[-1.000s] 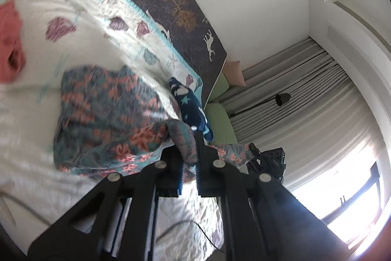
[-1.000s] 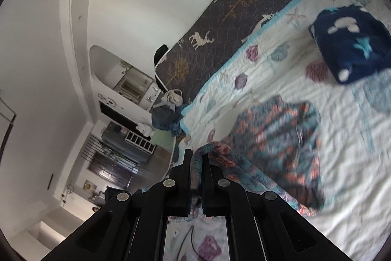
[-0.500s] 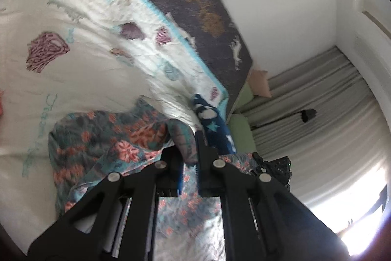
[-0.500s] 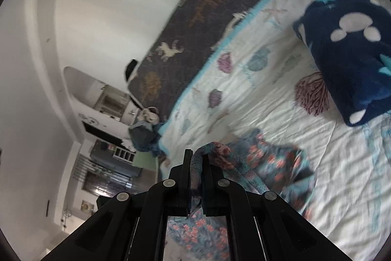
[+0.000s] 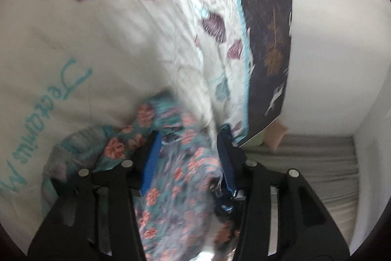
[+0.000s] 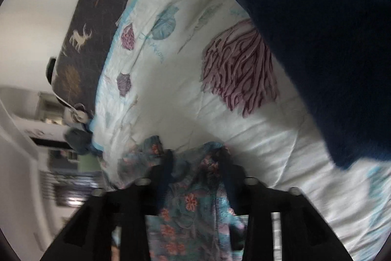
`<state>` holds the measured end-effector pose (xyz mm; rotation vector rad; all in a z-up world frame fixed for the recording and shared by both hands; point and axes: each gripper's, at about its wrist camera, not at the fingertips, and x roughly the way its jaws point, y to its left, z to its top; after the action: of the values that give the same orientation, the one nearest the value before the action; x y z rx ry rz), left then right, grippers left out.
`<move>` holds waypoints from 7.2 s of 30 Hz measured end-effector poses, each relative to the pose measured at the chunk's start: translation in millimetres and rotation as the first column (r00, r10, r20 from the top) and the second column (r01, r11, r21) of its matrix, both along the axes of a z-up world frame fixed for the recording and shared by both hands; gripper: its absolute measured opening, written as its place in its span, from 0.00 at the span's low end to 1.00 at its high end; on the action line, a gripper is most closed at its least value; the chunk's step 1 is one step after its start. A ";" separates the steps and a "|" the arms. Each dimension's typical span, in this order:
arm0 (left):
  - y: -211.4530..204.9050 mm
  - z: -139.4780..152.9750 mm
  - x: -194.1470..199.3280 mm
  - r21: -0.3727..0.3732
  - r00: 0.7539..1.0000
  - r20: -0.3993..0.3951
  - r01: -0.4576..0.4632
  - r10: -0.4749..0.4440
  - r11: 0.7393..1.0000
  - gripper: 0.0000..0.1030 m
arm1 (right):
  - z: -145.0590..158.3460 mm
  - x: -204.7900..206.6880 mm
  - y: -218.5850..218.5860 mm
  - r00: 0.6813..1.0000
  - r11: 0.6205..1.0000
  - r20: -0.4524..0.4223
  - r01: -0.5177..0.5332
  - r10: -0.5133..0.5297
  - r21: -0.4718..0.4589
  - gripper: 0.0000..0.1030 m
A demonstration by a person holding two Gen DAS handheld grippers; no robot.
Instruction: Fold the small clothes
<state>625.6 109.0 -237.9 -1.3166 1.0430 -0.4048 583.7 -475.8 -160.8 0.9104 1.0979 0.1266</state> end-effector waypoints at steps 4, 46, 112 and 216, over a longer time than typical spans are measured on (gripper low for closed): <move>14.1 29.5 -4.6 0.093 0.998 0.059 -0.004 -0.002 0.996 0.56 | 40.7 -14.7 1.6 0.996 0.973 0.090 0.036 -0.016 -0.227 0.80; 25.9 -1.3 -173.7 0.418 0.939 0.277 0.075 -0.206 0.905 0.72 | 76.3 -42.7 323.3 0.687 0.473 -0.046 -0.546 0.725 -0.692 0.83; -4.7 4.5 -184.6 -0.161 0.957 0.287 0.001 0.045 0.987 0.17 | 21.2 5.7 505.9 0.577 0.274 -0.500 -0.786 0.646 -0.553 0.15; -196.2 97.5 -177.0 0.542 0.804 0.142 0.425 -0.578 0.725 0.72 | 26.2 -186.1 65.4 0.830 0.675 -0.163 -0.534 0.534 -0.508 0.67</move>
<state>448.6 -87.2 -140.4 -0.4689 1.1418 -0.6840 397.6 -410.4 -134.6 0.0550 1.2896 0.2866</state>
